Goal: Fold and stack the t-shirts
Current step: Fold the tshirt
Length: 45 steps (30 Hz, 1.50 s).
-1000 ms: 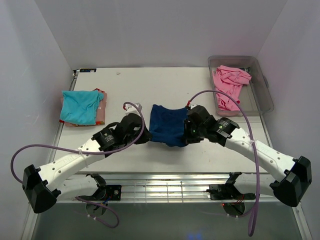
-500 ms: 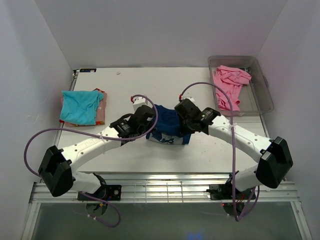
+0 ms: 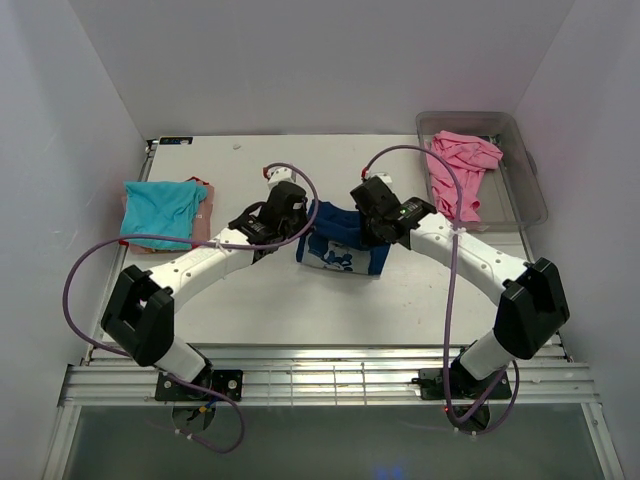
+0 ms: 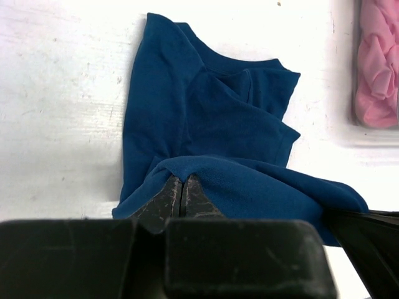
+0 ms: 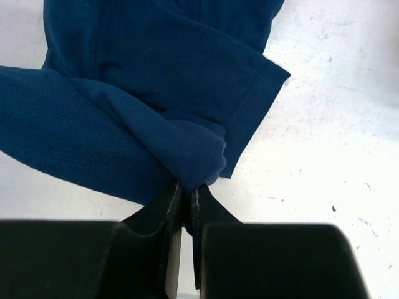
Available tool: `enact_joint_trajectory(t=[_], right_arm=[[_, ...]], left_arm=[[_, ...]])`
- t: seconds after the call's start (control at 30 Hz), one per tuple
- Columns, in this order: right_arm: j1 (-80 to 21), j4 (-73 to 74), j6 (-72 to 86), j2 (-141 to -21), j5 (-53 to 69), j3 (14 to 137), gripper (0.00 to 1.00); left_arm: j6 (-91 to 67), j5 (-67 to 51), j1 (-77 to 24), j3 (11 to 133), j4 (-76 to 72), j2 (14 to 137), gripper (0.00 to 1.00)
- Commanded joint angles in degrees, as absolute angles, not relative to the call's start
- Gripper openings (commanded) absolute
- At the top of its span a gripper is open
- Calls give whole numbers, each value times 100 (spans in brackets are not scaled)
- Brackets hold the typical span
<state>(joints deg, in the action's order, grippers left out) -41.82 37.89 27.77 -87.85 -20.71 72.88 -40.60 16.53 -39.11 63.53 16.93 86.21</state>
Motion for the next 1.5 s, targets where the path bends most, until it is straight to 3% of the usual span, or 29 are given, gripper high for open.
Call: enact_joint_trajectory(t=[0.0,0.5,0.97,1.27,1.3,1.33,1.37,1.4,1.47], right_arm=[[-3982,3683,2523,-9034,-2294,7628,8],[-3464,3200,2452,-9545,-2329,7778,8],[-2945,3182,2250,-10581,-2013,8683,8],[-2593,3182,2697,-11065,-2566,9246,8],[-2541,3173,2742,-11118,-2723,9298,17],[-2514,3155,2768,-11144,-2759,9447,25],[-2470,3181,2777,-11240,-2786,9544,34],[-2426,3199,2795,-11267,-2882,9623,54],[-2400,3260,2838,-11224,-2970,9738,59]], left_arm=[[-3859,1363,-3709,6706,1292,8867,0],[-3718,1099,-3516,7426,914,9755,0],[-3674,791,-3129,8542,949,10959,0],[-3630,221,-2971,10588,870,12529,0],[-3595,150,-2953,10939,983,12733,13],[-3595,71,-2944,11508,1150,12892,46],[-3621,79,-2936,11627,1151,12998,58],[-3699,105,-2927,11645,1108,12990,66],[-3639,-261,-2918,11514,775,12894,79]])
